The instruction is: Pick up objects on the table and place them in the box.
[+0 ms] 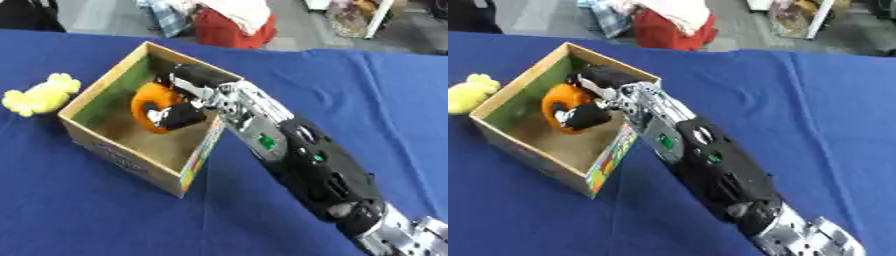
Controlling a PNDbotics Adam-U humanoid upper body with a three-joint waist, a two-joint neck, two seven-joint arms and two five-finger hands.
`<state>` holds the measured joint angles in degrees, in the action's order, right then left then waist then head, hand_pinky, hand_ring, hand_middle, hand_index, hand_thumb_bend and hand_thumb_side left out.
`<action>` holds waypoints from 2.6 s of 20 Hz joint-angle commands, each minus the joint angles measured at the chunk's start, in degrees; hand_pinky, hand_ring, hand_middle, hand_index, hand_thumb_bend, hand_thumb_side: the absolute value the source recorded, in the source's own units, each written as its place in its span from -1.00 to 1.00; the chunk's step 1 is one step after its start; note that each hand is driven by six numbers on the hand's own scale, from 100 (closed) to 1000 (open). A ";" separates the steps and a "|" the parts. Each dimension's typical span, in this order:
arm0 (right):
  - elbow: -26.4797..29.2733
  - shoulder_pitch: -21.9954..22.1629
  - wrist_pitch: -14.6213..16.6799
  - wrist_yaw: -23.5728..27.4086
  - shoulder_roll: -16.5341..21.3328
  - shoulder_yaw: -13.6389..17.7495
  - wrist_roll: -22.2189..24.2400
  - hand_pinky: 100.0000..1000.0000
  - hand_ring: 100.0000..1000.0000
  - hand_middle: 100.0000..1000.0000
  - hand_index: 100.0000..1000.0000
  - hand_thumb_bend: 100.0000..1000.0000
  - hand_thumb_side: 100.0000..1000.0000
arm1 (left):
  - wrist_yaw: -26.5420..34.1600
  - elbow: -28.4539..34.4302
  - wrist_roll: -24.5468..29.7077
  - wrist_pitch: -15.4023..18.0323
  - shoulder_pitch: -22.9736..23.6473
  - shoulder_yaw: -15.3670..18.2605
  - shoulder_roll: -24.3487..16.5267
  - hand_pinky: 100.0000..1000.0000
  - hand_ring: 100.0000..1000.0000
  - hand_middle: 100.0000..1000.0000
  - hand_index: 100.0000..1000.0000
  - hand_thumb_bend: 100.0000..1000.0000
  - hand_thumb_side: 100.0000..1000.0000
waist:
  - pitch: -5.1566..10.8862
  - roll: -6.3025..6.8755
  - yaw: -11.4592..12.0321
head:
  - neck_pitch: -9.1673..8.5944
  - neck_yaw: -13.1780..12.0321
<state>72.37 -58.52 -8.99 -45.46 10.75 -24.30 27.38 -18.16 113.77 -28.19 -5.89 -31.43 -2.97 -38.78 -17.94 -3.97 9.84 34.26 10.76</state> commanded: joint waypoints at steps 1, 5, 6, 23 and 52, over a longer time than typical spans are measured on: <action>0.25 -1.74 0.58 -0.96 0.79 1.50 1.89 0.18 0.59 0.51 0.78 -0.02 0.61 | -0.13 0.82 0.17 -0.71 -0.55 0.76 -0.80 -0.48 0.14 -0.06 0.52 -1.00 0.23 | 1.48 0.60 0.06 | -0.06 0.03; 1.95 -2.31 0.26 0.34 2.76 3.72 1.69 0.19 0.60 0.52 0.80 0.22 0.68 | -0.42 0.82 0.50 -3.73 -1.58 1.14 -0.36 -0.48 0.14 -0.06 0.52 -1.00 0.25 | 1.78 0.70 -0.05 | 0.22 -0.41; 2.61 -2.37 0.06 1.08 3.37 4.17 1.49 0.19 0.59 0.52 0.80 0.23 0.69 | -0.63 0.82 0.87 -4.93 -2.21 1.18 -0.21 -0.48 0.14 -0.06 0.52 -1.00 0.25 | 1.89 0.73 -0.14 | 0.27 -0.57; 30.19 2.03 -7.97 18.34 16.40 14.22 -10.10 0.15 0.53 0.44 0.78 0.21 0.88 | -26.85 -19.55 24.73 -7.49 -16.43 -3.85 0.02 -0.33 0.39 0.16 0.65 -1.00 0.10 | 2.80 1.71 -3.73 | 1.05 -3.42; 42.22 22.28 -10.30 34.15 27.32 28.06 -33.26 0.11 0.46 0.37 0.74 0.12 0.89 | -42.61 -30.58 80.04 12.15 -19.46 -3.01 -4.22 0.31 0.88 0.84 1.00 -0.05 -0.15 | 3.04 2.11 -5.77 | 0.87 -6.36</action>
<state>113.67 -35.70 -19.28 -11.64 36.56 2.86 -5.57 -60.65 83.07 51.16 5.79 -49.93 -6.44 -40.88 -16.24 -2.08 4.04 35.24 4.61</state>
